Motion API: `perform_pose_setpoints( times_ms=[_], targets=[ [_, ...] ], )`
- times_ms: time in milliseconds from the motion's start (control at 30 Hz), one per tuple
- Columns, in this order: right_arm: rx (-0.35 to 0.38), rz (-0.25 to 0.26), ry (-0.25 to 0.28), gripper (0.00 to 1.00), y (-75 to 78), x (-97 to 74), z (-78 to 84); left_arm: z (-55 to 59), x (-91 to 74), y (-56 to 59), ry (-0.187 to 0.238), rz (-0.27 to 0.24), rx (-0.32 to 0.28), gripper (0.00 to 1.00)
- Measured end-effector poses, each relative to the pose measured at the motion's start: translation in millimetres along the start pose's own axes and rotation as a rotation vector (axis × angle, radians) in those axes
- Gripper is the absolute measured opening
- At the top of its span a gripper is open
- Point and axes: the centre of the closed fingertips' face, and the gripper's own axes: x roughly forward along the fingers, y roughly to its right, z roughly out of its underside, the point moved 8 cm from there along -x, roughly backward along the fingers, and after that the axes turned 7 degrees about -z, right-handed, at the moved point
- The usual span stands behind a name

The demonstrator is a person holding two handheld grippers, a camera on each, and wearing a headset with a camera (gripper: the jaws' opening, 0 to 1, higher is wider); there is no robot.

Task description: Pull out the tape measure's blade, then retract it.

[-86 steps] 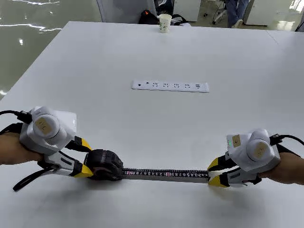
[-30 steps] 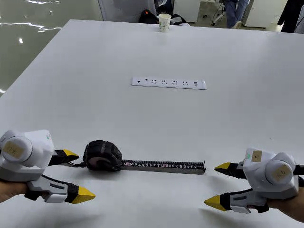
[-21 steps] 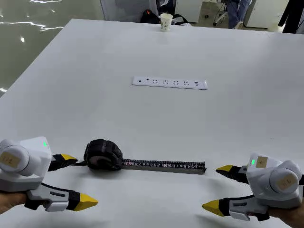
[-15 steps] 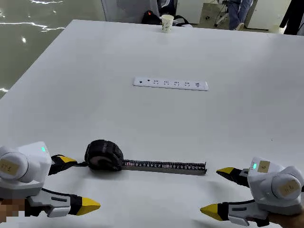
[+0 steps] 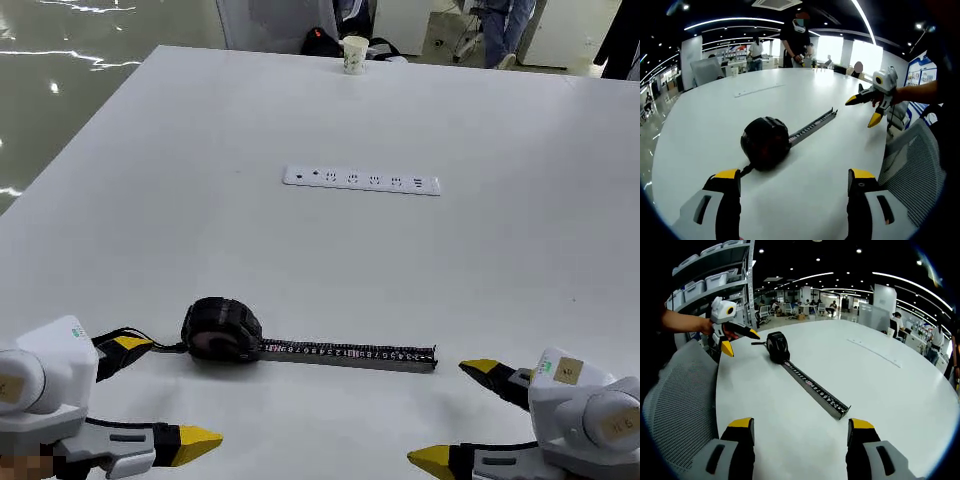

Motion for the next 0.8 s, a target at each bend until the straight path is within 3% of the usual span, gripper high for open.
perform_pose_setpoints(
  times_ms=[500, 800],
  targets=[
    [0.107, 0.097, 0.086, 0.93, -15.8, -8.6, -5.6, -2.4, -7.8, 12.0, 0.04, -0.07, -0.066, 0.94],
    [0.131, 0.124, 0.111, 0.99, -26.8, -10.0, -8.7, -3.9, -11.0, 18.7, 0.047, -0.107, -0.077, 0.98]
  ],
)
